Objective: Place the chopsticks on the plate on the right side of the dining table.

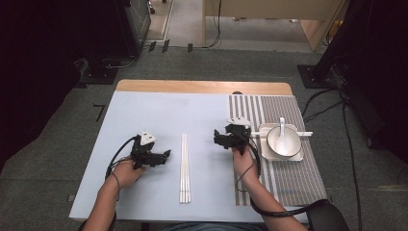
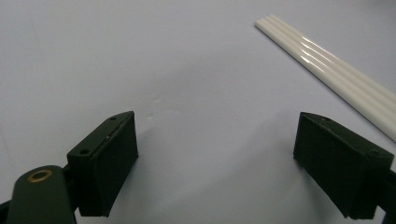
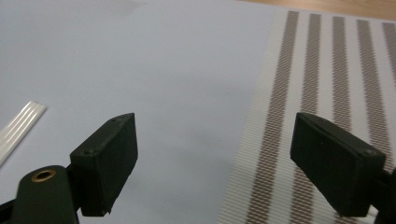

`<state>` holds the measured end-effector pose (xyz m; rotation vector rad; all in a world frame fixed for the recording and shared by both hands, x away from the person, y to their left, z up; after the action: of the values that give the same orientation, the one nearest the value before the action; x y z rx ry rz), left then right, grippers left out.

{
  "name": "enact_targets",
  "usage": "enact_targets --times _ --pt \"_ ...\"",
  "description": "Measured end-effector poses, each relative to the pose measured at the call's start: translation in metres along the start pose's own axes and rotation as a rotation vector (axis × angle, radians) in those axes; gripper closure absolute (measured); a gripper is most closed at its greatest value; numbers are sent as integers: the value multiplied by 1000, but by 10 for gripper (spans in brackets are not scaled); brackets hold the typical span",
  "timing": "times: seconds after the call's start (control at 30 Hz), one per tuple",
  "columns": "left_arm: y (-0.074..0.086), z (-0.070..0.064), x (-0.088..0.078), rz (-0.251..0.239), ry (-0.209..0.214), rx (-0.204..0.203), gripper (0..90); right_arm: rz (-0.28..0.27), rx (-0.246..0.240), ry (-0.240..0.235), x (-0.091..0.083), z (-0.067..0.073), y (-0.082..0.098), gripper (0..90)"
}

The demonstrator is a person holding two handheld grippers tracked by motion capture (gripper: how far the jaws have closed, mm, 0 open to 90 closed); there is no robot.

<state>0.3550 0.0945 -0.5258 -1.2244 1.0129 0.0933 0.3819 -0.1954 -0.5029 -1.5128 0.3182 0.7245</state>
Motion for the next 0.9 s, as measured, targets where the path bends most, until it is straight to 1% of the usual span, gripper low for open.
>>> enact_targets --times 0.03,0.1,0.13,0.23,0.37,0.67,0.77,0.9 --pt "0 0 0 0 0 0 135 5 2 -2 2 3 2 150" --pt "0 0 0 0 0 0 134 12 10 0 3 5 5 149" --pt "0 0 0 0 0 0 135 23 30 9 5 4 9 149" --pt "0 0 0 0 0 0 135 29 43 11 5 3 12 150" --pt "0 0 0 0 -1 0 134 35 37 23 7 0 14 150" --pt "0 0 0 0 0 0 135 44 50 58 7 -13 16 150" --pt "0 0 0 -1 0 0 135 46 47 63 7 -15 17 150" --pt "0 0 0 -1 0 0 135 48 56 67 6 -18 17 151"
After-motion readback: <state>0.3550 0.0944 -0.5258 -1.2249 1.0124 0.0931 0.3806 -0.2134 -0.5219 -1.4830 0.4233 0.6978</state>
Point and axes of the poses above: each handheld gripper's, and its own axes: x roughly forward along the jaws, y roughly out of its underside, z roughly to its left, the point moved 4 cm from there along x, roughly forward along the jaws, and after that the axes turned 1 degree about y, right-handed, at the moved point
